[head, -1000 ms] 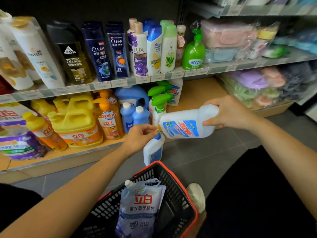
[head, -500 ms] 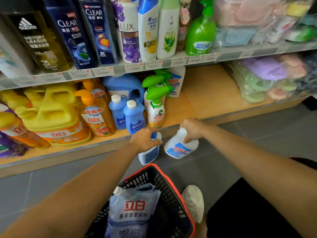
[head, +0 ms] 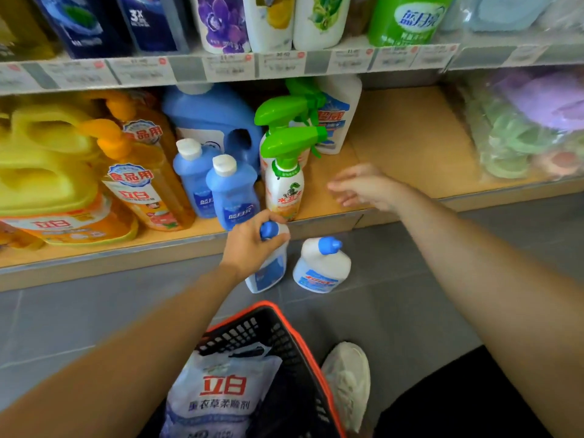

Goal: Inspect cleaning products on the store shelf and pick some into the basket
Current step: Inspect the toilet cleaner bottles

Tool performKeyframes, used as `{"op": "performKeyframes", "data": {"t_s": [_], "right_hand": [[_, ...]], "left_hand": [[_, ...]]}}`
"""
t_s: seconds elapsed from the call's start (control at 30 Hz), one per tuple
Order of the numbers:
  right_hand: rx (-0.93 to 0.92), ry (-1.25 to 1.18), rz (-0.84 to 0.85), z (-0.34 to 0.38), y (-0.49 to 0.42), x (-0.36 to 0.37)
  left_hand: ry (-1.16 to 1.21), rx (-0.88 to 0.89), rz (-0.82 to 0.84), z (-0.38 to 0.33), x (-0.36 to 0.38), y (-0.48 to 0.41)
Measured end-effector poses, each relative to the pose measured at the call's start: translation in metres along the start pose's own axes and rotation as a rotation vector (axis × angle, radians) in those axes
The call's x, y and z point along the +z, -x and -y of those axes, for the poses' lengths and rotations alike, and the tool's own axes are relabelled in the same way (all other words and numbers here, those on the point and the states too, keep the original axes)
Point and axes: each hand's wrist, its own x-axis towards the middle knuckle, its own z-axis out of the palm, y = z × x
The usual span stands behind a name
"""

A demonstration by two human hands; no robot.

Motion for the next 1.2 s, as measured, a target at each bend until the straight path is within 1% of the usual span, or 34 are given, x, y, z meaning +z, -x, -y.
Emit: {"op": "performKeyframes", "data": {"t_s": [0.07, 0.1, 0.2, 0.27, 0.33, 0.43, 0.53, 0.6, 0.73, 0.93, 1.1, 1.2], "right_hand": [[0.001, -0.073, -0.243, 0.005, -0.022, -0.011], [-0.015, -0.124, -0.314, 0.007, -0.034, -0.014], [-0.11, -0.243, -0.38, 0.013, -0.063, -0.019], [-0.161, -0.291, -0.387, 0.015, -0.078, -0.023], [-0.229, -0.348, -0.359, 0.017, -0.091, -0.027], [-0.317, -0.363, -0.327, 0.023, -0.108, -0.035], [-0.375, -0.404, -0.367, 0.03, -0.119, -0.038], [-0.371, -0.41, -0.404, 0.034, -0.119, -0.038], [-0.361, -0.273, -0.462, 0.028, -0.108, -0.03], [-0.326, -0.235, -0.534, 0.008, -0.067, -0.017], [-0.318, -0.149, -0.483, -0.005, -0.024, -0.025], [-0.313, -0.035, -0.435, -0.004, 0.009, -0.038]], "left_hand": [[0.01, 0.002, -0.008, 0.003, 0.001, 0.002], [0.022, -0.003, -0.008, 0.004, 0.003, 0.003], [0.067, 0.003, -0.004, 0.006, 0.008, 0.007], [0.081, 0.001, 0.003, 0.007, 0.009, 0.008], [0.092, -0.016, 0.006, 0.007, 0.008, 0.006], [0.101, -0.037, -0.003, 0.006, 0.009, 0.004], [0.107, -0.041, -0.007, 0.007, 0.012, 0.007], [0.11, -0.049, -0.012, 0.007, 0.013, 0.008], [0.118, -0.064, -0.012, 0.007, 0.012, 0.007], [0.087, -0.058, 0.008, 0.003, 0.012, 0.011], [0.083, -0.08, 0.053, -0.001, 0.009, 0.013], [0.057, -0.073, 0.102, -0.006, 0.004, 0.011]]}}
